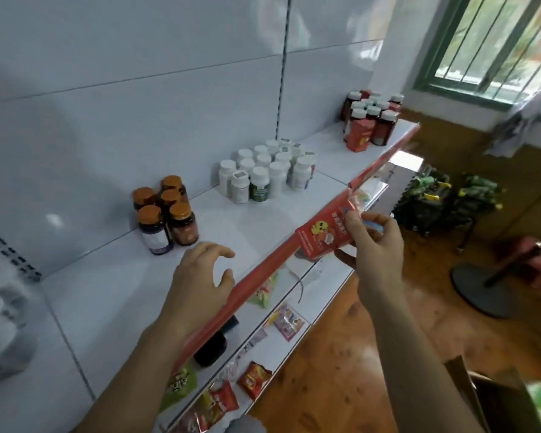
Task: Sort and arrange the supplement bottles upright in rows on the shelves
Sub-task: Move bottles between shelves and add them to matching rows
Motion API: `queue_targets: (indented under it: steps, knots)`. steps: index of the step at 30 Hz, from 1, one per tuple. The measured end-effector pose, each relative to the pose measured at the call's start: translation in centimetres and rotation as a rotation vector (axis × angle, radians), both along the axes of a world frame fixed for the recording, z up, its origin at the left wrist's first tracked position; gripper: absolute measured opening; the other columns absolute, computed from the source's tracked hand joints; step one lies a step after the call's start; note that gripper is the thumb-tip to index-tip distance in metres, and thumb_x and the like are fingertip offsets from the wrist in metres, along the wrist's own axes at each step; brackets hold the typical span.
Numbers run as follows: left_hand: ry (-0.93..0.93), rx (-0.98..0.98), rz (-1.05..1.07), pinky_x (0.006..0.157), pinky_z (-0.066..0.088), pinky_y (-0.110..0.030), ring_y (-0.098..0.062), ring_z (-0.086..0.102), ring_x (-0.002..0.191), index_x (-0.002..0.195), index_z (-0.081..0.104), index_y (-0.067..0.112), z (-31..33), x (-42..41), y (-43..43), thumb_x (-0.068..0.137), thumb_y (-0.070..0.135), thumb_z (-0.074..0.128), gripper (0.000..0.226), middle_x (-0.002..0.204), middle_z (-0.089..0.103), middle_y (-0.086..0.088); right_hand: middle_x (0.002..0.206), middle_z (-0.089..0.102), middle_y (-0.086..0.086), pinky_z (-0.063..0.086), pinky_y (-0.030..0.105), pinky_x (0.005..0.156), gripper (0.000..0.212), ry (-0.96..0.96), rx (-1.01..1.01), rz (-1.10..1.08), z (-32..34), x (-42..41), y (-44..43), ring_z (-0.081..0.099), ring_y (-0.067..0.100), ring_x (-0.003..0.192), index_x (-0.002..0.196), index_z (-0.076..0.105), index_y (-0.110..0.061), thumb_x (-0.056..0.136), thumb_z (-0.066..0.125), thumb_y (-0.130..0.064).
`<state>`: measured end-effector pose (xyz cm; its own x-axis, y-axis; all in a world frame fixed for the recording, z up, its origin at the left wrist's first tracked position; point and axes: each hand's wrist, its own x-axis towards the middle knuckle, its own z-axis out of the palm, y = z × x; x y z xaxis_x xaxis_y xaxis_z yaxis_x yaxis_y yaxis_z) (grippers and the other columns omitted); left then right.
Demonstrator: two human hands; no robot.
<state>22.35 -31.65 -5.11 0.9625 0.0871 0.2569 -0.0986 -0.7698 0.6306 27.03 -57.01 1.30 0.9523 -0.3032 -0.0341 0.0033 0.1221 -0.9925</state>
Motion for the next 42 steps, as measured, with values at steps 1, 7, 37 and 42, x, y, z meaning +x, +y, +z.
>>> queue_targets:
  steps: [1, 7, 37, 42]
  knots:
    - [0.006, 0.008, -0.025, 0.102, 0.043, -0.033, -0.010, 0.049, 0.117, 0.114, 0.063, 0.029, -0.1, 1.9, -1.2, 0.092, 0.017, 0.065, 0.025, 0.118, 0.055, 0.015, 0.111, 0.068, 0.006, 0.059, 0.024, 0.065, 0.036, 0.002, -0.001, -0.017, -0.2, 1.4, -1.2, 0.073, 0.012, 0.092, 0.117, 0.050, -0.014, 0.094, 0.067, -0.036]
    - [0.013, 0.038, -0.085, 0.100, 0.046, -0.035, -0.011, 0.051, 0.115, 0.119, 0.062, 0.026, -0.1, 14.5, -7.3, 0.093, 0.020, 0.064, 0.027, 0.121, 0.054, 0.013, 0.113, 0.068, 0.009, 0.063, 0.033, 0.075, 0.033, -0.014, -0.013, -0.045, -1.2, 12.7, -7.4, 0.072, 0.020, 0.102, 0.114, 0.051, -0.019, 0.094, 0.068, -0.039]
    - [-0.010, 0.169, 0.518, 0.086, 0.047, -0.034, -0.009, 0.056, 0.093, 0.107, 0.068, 0.027, 1.9, 34.3, -18.6, 0.082, 0.048, 0.068, 0.033, 0.104, 0.063, 0.017, 0.111, 0.059, -0.009, 0.035, 0.010, 0.086, 0.027, -0.600, -0.795, 0.980, -6.0, 47.5, -6.1, 0.052, 0.010, 0.100, 0.114, 0.061, -0.023, 0.093, 0.067, -0.040]
    - [-0.061, 0.182, 0.615, 0.076, 0.053, -0.044, -0.009, 0.053, 0.079, 0.098, 0.068, 0.024, 1.5, 35.0, -19.8, 0.077, 0.031, 0.083, 0.027, 0.099, 0.067, 0.013, 0.102, 0.056, -0.014, 0.037, 0.010, 0.076, 0.033, -0.574, -0.682, 1.114, -7.7, 46.6, -4.7, 0.052, 0.002, 0.089, 0.103, 0.054, -0.033, 0.083, 0.076, -0.047]
